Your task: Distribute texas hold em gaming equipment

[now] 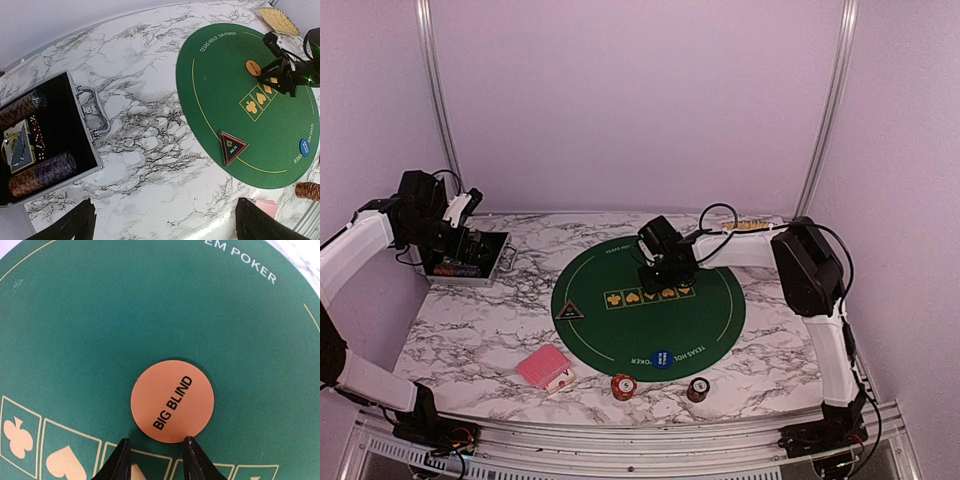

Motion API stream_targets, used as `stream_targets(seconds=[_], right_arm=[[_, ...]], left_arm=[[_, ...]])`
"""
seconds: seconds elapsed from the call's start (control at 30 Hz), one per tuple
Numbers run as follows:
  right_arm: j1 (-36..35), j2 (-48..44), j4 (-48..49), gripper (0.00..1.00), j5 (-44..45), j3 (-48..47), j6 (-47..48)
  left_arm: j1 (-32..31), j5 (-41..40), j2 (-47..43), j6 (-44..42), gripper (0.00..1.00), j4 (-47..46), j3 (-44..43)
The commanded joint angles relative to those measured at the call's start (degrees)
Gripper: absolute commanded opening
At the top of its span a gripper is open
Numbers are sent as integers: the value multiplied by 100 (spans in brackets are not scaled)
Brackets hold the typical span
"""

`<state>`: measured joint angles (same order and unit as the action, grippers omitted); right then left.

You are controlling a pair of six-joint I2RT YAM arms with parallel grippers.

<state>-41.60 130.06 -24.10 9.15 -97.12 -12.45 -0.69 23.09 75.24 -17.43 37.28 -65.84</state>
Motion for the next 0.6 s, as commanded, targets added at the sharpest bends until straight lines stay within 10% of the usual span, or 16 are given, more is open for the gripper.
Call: stream_targets(seconds=[0.0, 0.57], right_arm=[[83, 320, -5, 33, 130, -445, -166], [256, 1167, -336, 30, 78, -1969, -199]], left_arm=[[30, 74, -7, -33, 99, 122, -147], [26, -11, 8, -41, 99, 123, -139]])
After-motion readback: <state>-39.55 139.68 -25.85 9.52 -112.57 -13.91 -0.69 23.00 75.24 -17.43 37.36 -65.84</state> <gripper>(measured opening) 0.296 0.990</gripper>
